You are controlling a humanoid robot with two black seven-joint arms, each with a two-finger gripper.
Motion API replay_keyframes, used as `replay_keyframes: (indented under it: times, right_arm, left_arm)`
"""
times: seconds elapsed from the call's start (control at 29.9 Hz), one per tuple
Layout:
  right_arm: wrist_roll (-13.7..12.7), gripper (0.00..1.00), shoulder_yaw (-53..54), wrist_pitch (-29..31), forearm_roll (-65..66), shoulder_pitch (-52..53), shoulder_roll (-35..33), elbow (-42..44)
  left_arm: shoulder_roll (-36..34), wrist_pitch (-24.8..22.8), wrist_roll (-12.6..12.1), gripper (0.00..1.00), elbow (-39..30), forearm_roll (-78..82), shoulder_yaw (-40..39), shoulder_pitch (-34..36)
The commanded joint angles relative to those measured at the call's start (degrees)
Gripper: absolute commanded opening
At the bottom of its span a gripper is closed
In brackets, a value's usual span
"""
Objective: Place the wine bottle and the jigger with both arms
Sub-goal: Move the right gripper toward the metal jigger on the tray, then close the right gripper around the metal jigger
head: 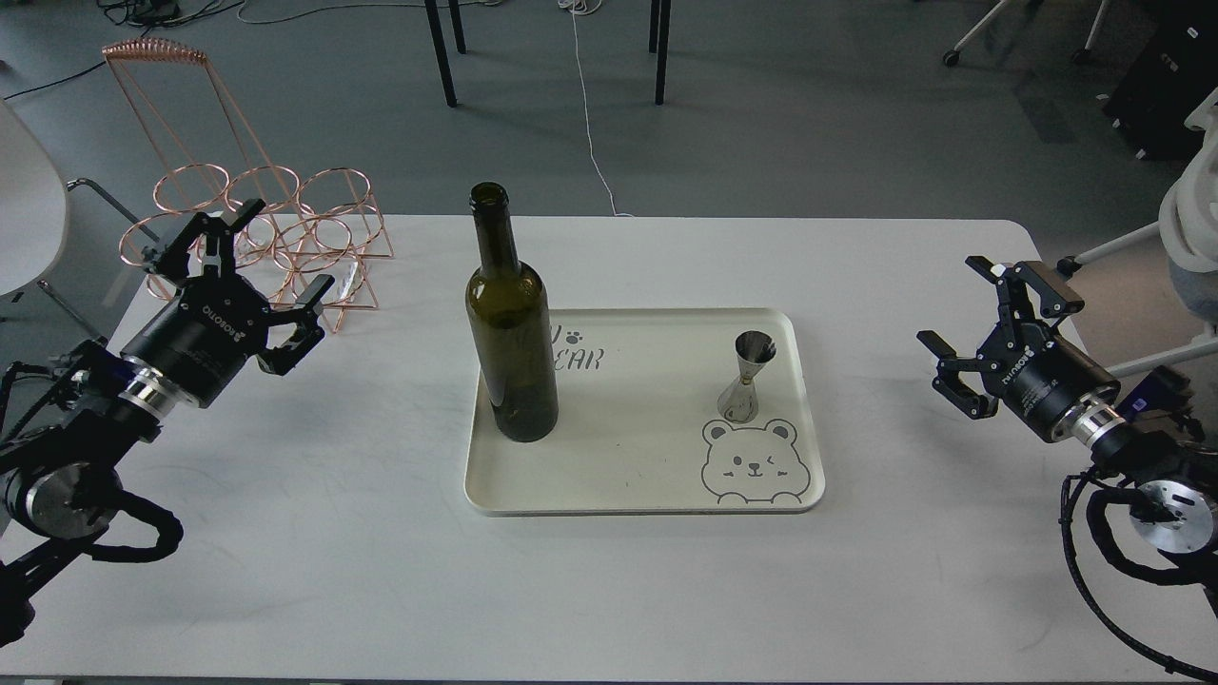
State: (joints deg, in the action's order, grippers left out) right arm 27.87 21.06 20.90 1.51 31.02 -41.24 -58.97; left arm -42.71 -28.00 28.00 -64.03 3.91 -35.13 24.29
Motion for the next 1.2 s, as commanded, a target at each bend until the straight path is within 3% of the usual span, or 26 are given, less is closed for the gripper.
replay_keyframes:
  times: [0.0, 0.2, 0.43, 0.53, 0.77, 1.04, 1.17]
  right_arm:
    - [0.1, 0.98, 0.0, 0.1, 0.3, 0.0, -0.2, -0.2]
    - [0.1, 0.98, -0.1, 0.1, 4.1, 0.2, -1.7, -2.7]
    - [0.1, 0.98, 4.2, -2.9, 34.4, 0.7, -10.0, -11.9]
    - [0.1, 0.98, 5.7, -8.4, 50.1, 0.6, -11.2, -14.6]
    - [0.1, 0.98, 4.2, -27.7, 79.8, -0.1, -9.8, -15.6]
    - [0.1, 0.98, -3.2, -47.7, 105.7, 0.1, -0.2, -8.4]
    - [0.1, 0.98, -3.3, -48.9, 111.4, 0.7, 6.7, -1.8]
  left_arm:
    - [-0.4, 0.0, 0.0, 0.99, -0.1, 0.2, -2.2, 0.1]
    - [0.0, 0.0, 0.0, 0.99, 0.6, 0.0, -2.2, 0.0]
    - [-1.8, 0.0, 0.0, 0.99, 1.0, 1.4, -2.1, 0.0]
    - [-2.3, 0.0, 0.0, 0.99, 1.0, 1.9, -2.0, 0.0]
    - [-1.9, 0.0, 0.0, 0.99, 0.9, 1.9, -2.0, 0.1]
    - [-1.7, 0.0, 0.0, 0.99, 0.8, 1.9, -2.0, 0.0]
    - [-1.7, 0.0, 0.0, 0.99, 0.7, 1.9, -2.0, 0.1]
